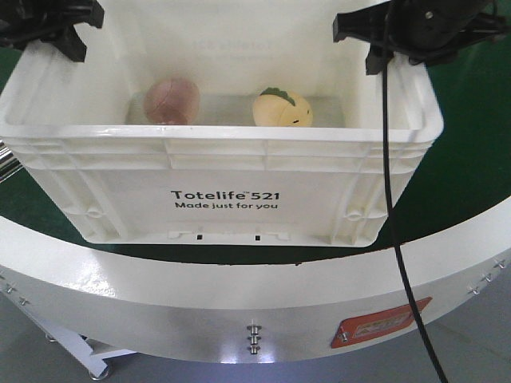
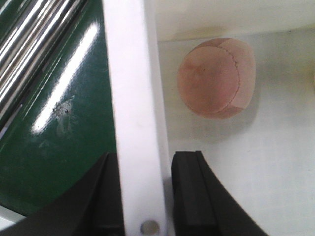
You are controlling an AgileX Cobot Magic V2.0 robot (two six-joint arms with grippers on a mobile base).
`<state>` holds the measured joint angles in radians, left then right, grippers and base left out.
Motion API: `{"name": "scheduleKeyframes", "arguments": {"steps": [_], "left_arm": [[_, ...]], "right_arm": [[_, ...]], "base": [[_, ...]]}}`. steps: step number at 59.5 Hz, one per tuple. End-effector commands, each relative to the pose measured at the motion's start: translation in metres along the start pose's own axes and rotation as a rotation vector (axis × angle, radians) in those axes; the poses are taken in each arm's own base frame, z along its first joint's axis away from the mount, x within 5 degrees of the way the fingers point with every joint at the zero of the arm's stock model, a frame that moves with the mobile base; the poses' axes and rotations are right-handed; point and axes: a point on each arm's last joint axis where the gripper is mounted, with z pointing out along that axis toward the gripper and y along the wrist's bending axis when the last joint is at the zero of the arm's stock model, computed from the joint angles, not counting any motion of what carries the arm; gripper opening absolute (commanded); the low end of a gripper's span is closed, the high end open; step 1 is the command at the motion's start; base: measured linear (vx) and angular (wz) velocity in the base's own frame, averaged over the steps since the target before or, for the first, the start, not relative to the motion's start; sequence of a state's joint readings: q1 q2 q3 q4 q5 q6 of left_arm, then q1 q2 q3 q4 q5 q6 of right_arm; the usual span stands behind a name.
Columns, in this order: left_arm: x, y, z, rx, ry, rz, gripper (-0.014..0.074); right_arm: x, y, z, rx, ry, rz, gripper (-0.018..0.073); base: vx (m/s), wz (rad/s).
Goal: Place moving items into box and shelve
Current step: 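Lift the tote off the conveyor with both grippers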
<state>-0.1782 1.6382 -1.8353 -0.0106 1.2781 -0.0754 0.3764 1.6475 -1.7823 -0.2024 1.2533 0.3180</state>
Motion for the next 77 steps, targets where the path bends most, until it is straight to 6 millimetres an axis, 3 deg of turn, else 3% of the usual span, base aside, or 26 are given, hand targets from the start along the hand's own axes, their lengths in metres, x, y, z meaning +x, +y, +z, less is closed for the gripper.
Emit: {"name": "scheduleKeyframes", "arguments": {"steps": [1, 9, 25, 37, 53, 77], "left_arm": [[0.000, 0.002, -0.054, -0.053, -0.224, 0.004, 0.0064], [0.020, -0.003, -0.068, -0.094, -0.281, -0.015, 0.0064], [0.069, -0.010, -0.092, -0.071, -0.374, -0.012, 0.0064], [0.097, -0.009, -0.106, -0.035, -0.421, -0.003, 0.0064], [0.121, -0.007, -0.092, -0.030, -0.380, -0.019, 0.0064], [0.120, -0.008, -0.082, -0.023, -0.383, -0.023, 0.0064]], "right_arm": [[-0.007, -0.016, -0.054, 0.008, -0.216, -0.009, 0.0126], [0.002, -0.015, -0.077, 0.028, -0.239, -0.036, 0.0126], [0.025, 0.005, -0.108, 0.059, -0.300, -0.039, 0.0127], [0.062, 0.009, -0.094, 0.009, -0.306, -0.002, 0.0127], [0.106, -0.010, -0.084, 0.016, -0.248, 0.048, 0.0127], [0.108, -0.010, -0.083, 0.000, -0.277, 0.041, 0.0127]], "base": [[0.00, 0.00], [0.00, 0.00], [0.00, 0.00], [0.00, 0.00], [0.00, 0.00], [0.00, 0.00]]}}
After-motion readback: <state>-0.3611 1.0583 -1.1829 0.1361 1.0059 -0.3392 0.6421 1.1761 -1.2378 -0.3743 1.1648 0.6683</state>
